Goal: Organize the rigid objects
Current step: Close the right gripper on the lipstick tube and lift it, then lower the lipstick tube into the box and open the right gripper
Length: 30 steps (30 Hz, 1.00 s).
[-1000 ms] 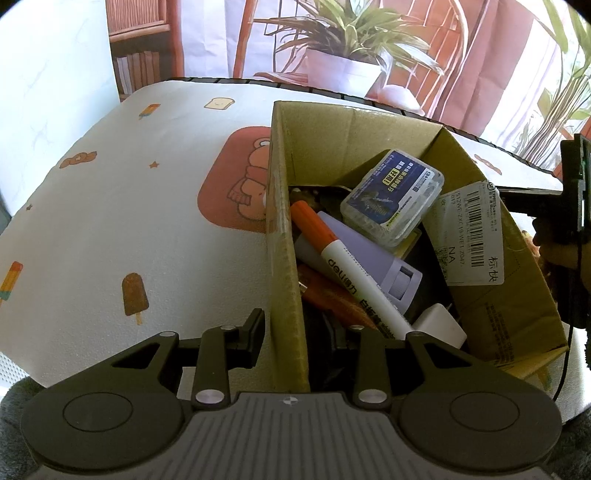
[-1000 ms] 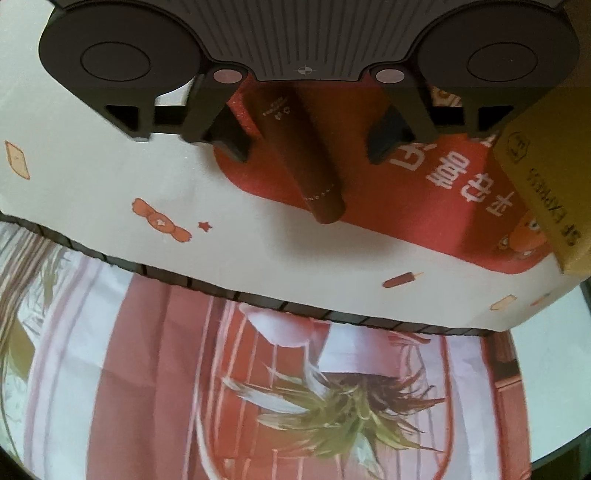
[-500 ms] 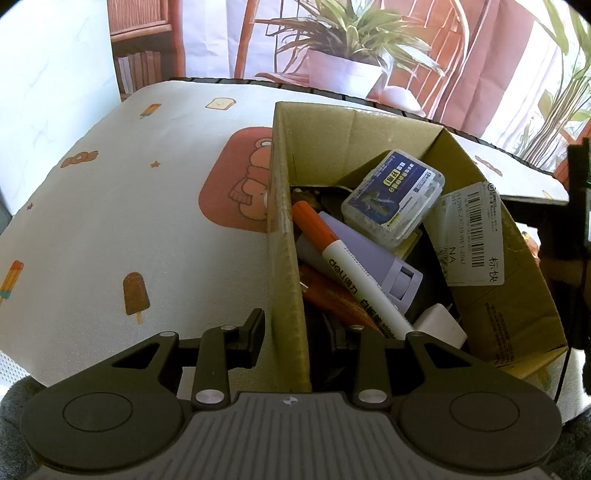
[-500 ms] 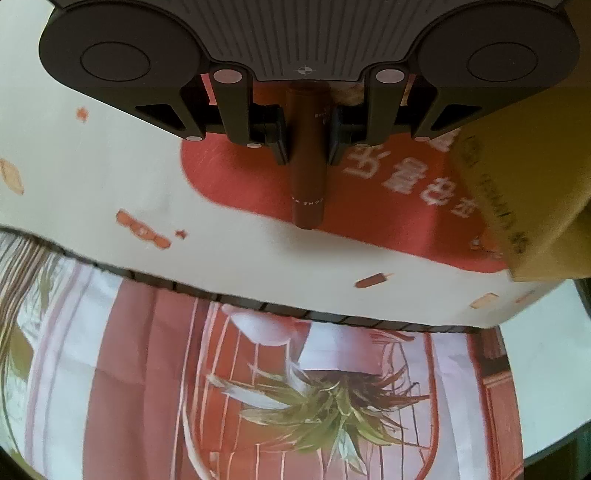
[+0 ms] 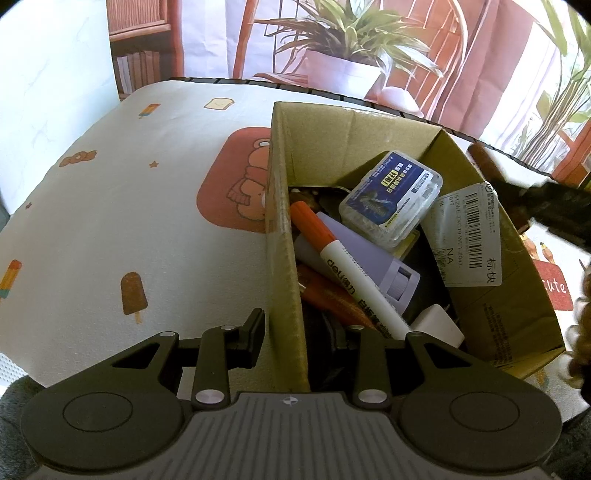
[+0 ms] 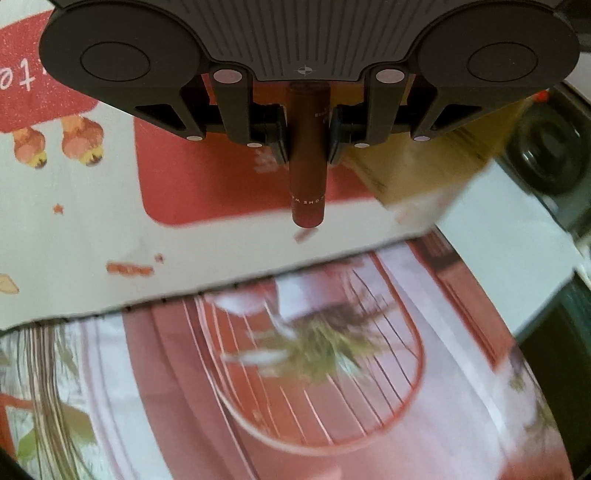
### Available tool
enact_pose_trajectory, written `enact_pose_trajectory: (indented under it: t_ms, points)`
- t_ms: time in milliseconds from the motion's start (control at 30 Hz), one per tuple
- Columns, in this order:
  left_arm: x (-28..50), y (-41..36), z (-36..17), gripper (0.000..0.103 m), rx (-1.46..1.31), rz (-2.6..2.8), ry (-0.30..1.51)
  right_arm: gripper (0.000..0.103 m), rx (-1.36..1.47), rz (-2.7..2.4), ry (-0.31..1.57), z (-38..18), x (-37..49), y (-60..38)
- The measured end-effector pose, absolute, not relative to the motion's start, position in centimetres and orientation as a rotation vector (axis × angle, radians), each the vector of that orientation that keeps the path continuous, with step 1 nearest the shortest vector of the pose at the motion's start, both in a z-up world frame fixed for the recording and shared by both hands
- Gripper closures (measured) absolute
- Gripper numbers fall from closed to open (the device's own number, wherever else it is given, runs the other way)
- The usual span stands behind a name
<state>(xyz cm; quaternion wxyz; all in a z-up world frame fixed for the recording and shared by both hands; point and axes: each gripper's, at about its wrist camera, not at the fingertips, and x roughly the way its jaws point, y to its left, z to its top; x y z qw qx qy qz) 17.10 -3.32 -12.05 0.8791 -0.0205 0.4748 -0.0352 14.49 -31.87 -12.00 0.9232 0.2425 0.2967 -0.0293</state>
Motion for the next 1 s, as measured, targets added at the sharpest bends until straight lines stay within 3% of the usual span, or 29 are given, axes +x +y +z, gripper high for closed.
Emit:
enact_pose_trajectory:
  t_ms: [267,633,1000]
  points:
    - [17.1,-3.3,-12.0,0.068,-0.043,-0.073,0.99,0.082,0.405,0.095,0.564,-7.2,13.5,-27.2]
    - [16.9,-3.5,-11.9,0.068,-0.048,-0.08,0.979,0.082,0.153,0.213,0.76,-9.2,14.9,-18.9]
    - [16.8,-3.3,-11.8,0.068,-0.052,-0.085,0.977,0.082,0.089,0.19,0.792,-9.4,14.9,-17.9]
